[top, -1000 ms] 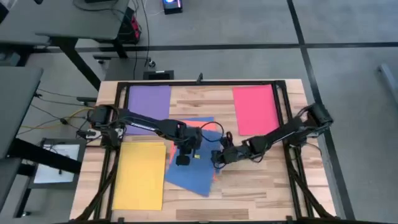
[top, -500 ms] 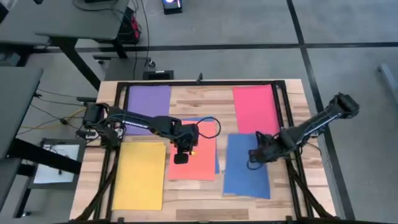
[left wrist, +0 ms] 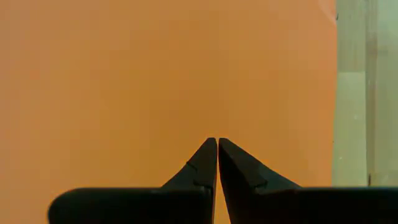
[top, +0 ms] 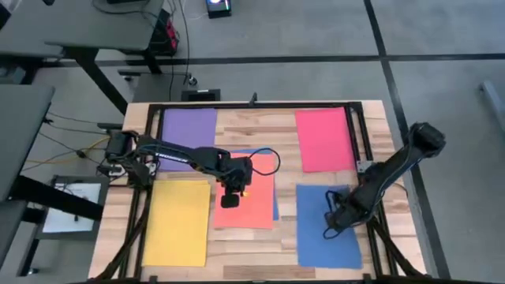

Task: Organize paper
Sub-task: Move the blue paper to the bottom right of the table

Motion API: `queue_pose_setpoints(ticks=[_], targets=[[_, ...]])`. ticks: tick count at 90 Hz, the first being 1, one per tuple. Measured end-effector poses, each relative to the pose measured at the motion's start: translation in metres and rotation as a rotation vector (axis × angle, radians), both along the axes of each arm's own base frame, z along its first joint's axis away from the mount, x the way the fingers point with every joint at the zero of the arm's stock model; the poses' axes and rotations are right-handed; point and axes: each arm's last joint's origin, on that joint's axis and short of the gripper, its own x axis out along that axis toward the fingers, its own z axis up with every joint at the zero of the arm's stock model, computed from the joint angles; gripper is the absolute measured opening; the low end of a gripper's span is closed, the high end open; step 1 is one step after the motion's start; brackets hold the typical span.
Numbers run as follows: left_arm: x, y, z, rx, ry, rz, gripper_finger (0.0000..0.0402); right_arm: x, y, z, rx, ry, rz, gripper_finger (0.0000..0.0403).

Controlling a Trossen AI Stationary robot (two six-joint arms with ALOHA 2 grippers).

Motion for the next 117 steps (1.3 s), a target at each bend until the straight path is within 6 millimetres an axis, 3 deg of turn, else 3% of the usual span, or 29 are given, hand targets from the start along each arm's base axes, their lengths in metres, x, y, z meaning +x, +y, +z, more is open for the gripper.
queue_pose_setpoints(ticks=[19, 47, 59, 80, 96, 103, 112, 117], targets=[[0.000, 0.000, 0.000, 0.000, 0.003, 0.000, 0.0000, -0.003, 0.011, -0.013, 0.004, 0.089, -0.007, 0.0011], [-0.001, 0.000, 0.000, -0.001, 0.008, 0.003, 0.0000, -0.008, 0.012, -0.014, -0.030, 0.145, 0.034, 0.0082], [-0.001, 0.000, 0.000, -0.001, 0.008, 0.004, 0.0000, -0.005, 0.016, 0.004, -0.055, 0.172, 0.066, 0.0104], [-0.001, 0.000, 0.000, -0.001, 0.007, 0.003, 0.0000, 0.004, 0.029, 0.059, -0.089, 0.190, 0.147, 0.0113], [-0.001, 0.000, 0.000, 0.000, 0.007, 0.000, 0.0000, -0.002, 0.028, 0.075, -0.157, 0.235, 0.154, 0.0113], [-0.001, 0.000, 0.000, 0.001, 0.007, -0.001, 0.0000, 0.008, 0.031, 0.076, -0.167, 0.125, 0.095, 0.0113], [-0.001, 0.000, -0.001, 0.003, 0.010, -0.007, 0.0000, 0.035, 0.044, 0.070, -0.189, -0.268, 0.024, 0.0113], [-0.002, 0.000, -0.001, 0.004, 0.018, -0.007, 0.0000, 0.049, 0.046, 0.061, -0.224, -0.392, -0.029, 0.0112]])
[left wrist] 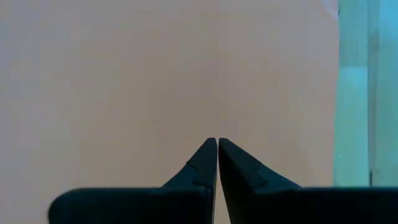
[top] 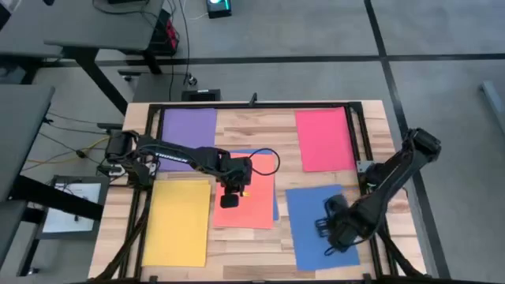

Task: Organize paper
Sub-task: Move the blue paper to the bottom right of the table

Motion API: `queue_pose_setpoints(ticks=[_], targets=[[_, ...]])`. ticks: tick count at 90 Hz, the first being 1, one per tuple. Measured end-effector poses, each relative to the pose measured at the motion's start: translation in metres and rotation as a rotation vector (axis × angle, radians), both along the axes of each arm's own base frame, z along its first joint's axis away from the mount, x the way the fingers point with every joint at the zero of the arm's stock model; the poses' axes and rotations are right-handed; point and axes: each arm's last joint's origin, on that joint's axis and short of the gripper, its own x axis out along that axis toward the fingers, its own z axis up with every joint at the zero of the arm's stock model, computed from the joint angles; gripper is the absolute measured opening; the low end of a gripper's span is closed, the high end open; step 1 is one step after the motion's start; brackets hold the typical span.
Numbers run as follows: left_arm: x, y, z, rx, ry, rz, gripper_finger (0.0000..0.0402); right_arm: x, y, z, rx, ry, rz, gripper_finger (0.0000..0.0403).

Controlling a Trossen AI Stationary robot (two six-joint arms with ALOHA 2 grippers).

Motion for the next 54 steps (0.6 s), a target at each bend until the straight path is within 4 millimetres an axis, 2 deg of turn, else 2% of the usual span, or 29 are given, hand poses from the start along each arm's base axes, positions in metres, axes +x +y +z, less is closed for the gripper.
queue_pose_setpoints(ticks=[9, 19, 25, 54], targets=[[-0.001, 0.000, 0.000, 0.000, 0.007, 0.000, 0.0000, 0.018, -0.001, -0.031, -0.023, 0.039, -0.043, 0.0093], [-0.001, 0.000, 0.000, 0.001, 0.010, 0.000, 0.0000, 0.034, -0.001, -0.055, -0.032, 0.052, -0.042, 0.0032], [-0.002, 0.000, -0.001, 0.001, 0.021, 0.000, 0.0000, 0.040, -0.002, -0.061, -0.027, 0.044, -0.023, 0.0010], [-0.003, 0.000, -0.001, 0.003, 0.038, -0.005, 0.0000, 0.038, -0.003, -0.073, -0.026, 0.107, -0.066, 0.0001]])
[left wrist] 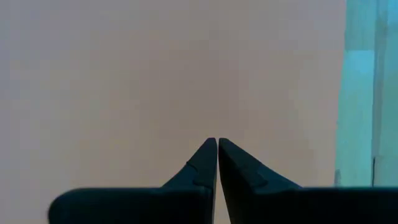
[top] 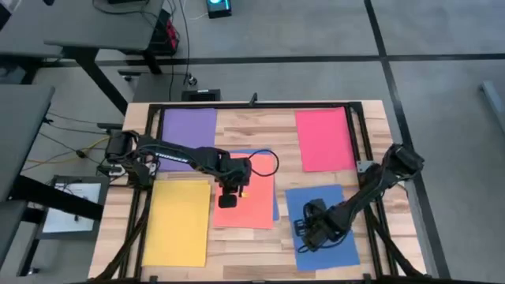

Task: Organize paper
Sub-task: Move the blue paper to the bottom right of the table, then move the orange paper to the top center of the table

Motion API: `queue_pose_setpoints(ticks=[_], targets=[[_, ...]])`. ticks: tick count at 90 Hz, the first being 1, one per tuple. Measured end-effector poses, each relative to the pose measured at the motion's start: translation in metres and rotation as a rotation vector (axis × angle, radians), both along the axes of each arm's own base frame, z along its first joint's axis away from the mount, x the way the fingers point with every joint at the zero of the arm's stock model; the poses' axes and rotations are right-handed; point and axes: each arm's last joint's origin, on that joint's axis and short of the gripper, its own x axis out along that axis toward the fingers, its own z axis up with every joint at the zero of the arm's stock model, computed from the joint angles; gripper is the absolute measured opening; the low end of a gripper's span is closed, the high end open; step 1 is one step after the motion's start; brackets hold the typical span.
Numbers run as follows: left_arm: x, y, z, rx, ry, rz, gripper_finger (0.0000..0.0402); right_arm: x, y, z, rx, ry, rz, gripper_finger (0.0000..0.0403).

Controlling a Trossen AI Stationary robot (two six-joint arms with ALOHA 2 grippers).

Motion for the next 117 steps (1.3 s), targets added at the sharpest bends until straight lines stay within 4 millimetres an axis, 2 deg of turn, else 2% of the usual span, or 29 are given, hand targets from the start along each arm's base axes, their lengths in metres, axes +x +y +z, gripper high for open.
queue_pose_setpoints(ticks=[37, 79, 89, 96, 108, 117], targets=[[-0.001, 0.000, -0.001, 0.001, 0.015, -0.001, 0.0000, -0.022, 0.011, 0.000, 0.005, 0.120, -0.031, 0.0000], [-0.003, 0.000, -0.001, 0.010, 0.028, -0.022, 0.0000, -0.030, 0.012, 0.000, 0.024, 0.203, -0.030, 0.0000], [-0.003, 0.000, -0.001, 0.010, 0.028, -0.021, 0.0000, -0.025, 0.014, 0.005, 0.039, 0.188, -0.034, 0.0000], [-0.004, 0.000, 0.000, 0.008, 0.031, -0.016, 0.0000, -0.016, 0.017, 0.018, 0.076, 0.134, -0.042, 0.0000], [-0.009, 0.000, 0.011, 0.006, 0.005, -0.015, 0.0000, 0.011, 0.018, 0.047, 0.050, -0.137, -0.041, 0.0000], [-0.010, 0.000, 0.014, 0.008, -0.007, -0.021, 0.0000, 0.032, 0.004, 0.053, -0.019, -0.271, -0.045, 0.0001]])
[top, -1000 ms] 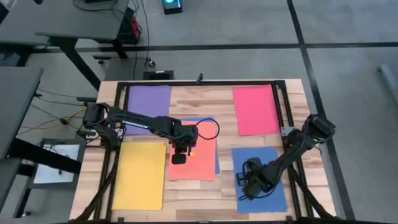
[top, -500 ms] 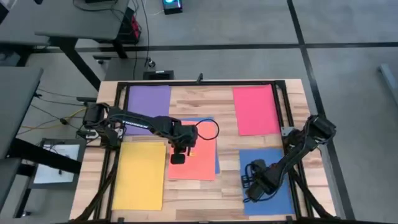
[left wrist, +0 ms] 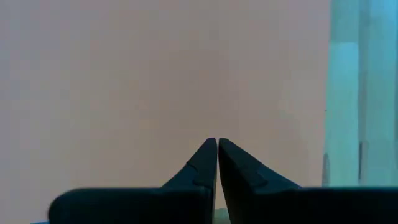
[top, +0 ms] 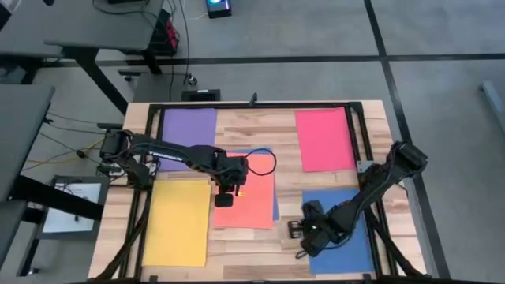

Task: Organize paper
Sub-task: Move the orange paper to the top center of the table

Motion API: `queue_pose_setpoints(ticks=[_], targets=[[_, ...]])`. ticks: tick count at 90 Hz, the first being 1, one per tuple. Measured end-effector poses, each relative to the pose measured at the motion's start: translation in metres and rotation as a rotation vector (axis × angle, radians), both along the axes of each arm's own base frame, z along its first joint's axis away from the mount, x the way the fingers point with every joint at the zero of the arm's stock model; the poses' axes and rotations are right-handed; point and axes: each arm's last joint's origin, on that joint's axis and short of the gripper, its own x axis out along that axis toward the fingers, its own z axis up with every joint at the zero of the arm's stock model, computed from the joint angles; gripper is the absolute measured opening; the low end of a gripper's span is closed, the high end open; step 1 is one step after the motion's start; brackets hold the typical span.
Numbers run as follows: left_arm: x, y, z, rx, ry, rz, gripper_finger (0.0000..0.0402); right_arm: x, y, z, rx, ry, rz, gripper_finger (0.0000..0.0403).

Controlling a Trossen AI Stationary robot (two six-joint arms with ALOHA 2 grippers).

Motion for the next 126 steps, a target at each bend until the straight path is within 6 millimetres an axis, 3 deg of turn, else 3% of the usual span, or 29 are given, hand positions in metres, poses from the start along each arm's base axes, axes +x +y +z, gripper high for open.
queue_pose_setpoints(ticks=[12, 26, 39, 69, 126], targets=[[0.000, 0.000, -0.014, -0.001, -0.044, -0.022, 0.0000, 0.028, -0.033, -0.015, -0.054, -0.017, -0.007, 0.0024], [-0.010, -0.001, -0.046, -0.057, -0.040, 0.009, 0.0000, 0.060, -0.068, -0.026, -0.034, -0.207, 0.085, 0.0069], [-0.019, 0.000, -0.064, -0.073, -0.037, 0.036, 0.0000, 0.064, -0.086, -0.032, -0.021, -0.207, 0.103, 0.0101], [-0.026, 0.000, -0.087, -0.110, -0.110, 0.097, 0.0000, 0.053, -0.084, -0.046, 0.016, -0.141, 0.120, 0.0141], [-0.024, 0.000, -0.087, -0.105, -0.161, 0.076, 0.0000, 0.050, -0.084, -0.059, 0.020, -0.179, 0.114, 0.0155]])
